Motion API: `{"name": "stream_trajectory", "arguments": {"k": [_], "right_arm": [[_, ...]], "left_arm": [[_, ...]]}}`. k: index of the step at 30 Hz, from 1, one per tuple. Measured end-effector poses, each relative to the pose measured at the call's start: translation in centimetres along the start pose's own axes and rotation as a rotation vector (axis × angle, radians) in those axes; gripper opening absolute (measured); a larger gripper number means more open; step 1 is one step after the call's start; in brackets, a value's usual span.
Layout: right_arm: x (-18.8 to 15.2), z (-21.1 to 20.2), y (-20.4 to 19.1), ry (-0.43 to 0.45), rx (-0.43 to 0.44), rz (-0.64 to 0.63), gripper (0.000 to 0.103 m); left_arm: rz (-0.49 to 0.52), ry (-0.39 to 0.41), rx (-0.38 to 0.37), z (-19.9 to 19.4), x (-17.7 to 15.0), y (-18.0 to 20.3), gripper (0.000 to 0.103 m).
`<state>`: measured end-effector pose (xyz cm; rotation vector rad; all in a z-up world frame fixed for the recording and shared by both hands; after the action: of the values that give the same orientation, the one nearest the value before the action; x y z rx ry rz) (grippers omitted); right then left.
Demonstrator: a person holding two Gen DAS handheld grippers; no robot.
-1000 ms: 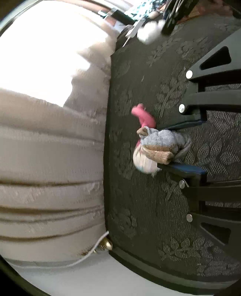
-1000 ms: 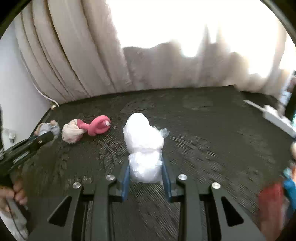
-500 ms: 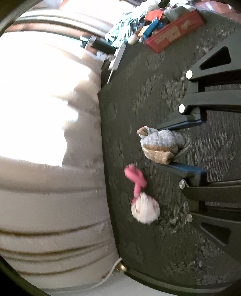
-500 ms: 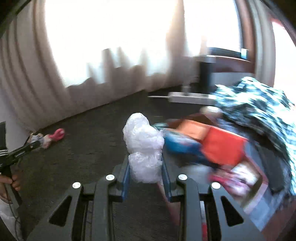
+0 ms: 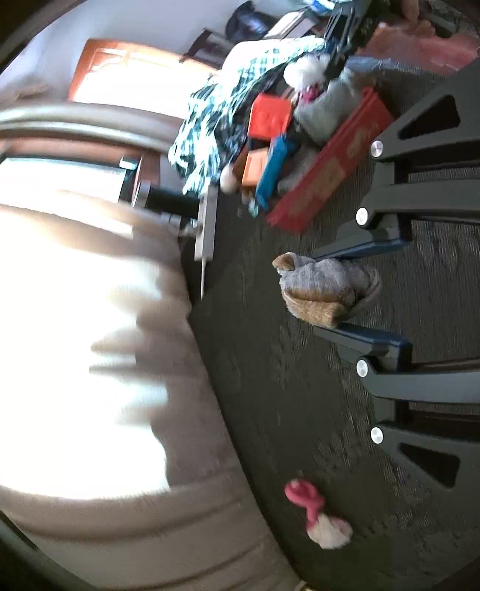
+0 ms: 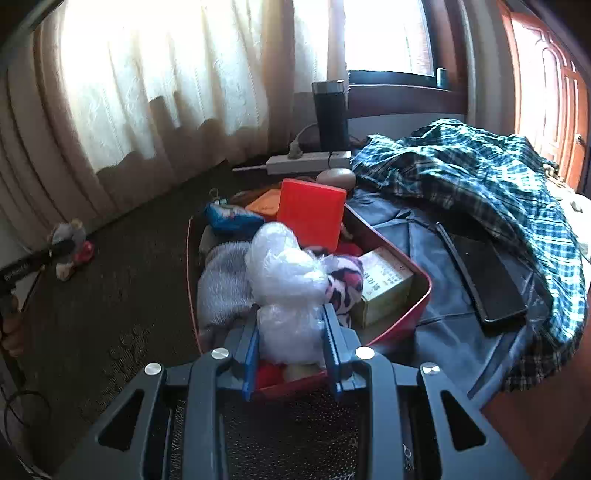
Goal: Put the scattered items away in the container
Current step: 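Carry the white bag and sock into the red tin and release both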
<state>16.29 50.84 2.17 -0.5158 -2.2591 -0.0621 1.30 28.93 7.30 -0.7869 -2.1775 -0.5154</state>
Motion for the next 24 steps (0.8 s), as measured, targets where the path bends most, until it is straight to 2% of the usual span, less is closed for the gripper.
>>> {"name": "stream_trajectory", "arguments": {"k": [7, 9, 10, 11, 12, 14, 20, 24], "right_arm": [[-0.7, 0.9, 0.2, -0.006, 0.015, -0.068, 0.033], [-0.7, 0.6, 0.3, 0.01, 0.036, -0.078, 0.037], [-0.7, 0.4, 0.4, 0.021, 0.045, -0.081, 0.041], [-0.7, 0.1, 0.5, 0.033, 0.05, -0.082, 0.053], [-0.5, -0.4, 0.7, 0.053, 0.049, -0.08, 0.069], [-0.1, -1.7, 1.2, 0.106, 0.044, -0.072, 0.08], [1.3, -4.4, 3.6, 0.211, -0.01, -0.013, 0.08], [1.0, -3.1, 3.9, 0.18, -0.026, -0.011, 0.08]], "left_arm": [[0.061, -0.012, -0.05, 0.9, 0.9, 5.1, 0.034], [0.071, -0.018, -0.065, 1.2, 1.0, 6.3, 0.034], [0.074, -0.022, -0.072, 1.4, 1.1, 6.7, 0.034], [0.077, -0.027, -0.079, 1.6, 1.1, 7.2, 0.034], [0.082, -0.031, -0.084, 1.8, 1.1, 7.6, 0.034], [0.088, -0.038, -0.092, 2.2, 1.0, 8.2, 0.034], [0.091, -0.054, -0.137, 3.0, 1.1, 10.2, 0.034], [0.116, -0.054, -0.166, 3.3, 1.3, 12.0, 0.034]]}}
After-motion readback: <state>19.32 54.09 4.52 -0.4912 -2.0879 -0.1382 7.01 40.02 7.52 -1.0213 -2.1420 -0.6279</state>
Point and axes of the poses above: each gripper's, at about its wrist camera, not at the fingertips, and z roughly the way its jaws point, y to its right, x to its top, the point moved 9 cm from there along z, roughly the way its jaws point, and after that the axes turned 3 degrees about -x, right-handed, at the moved point
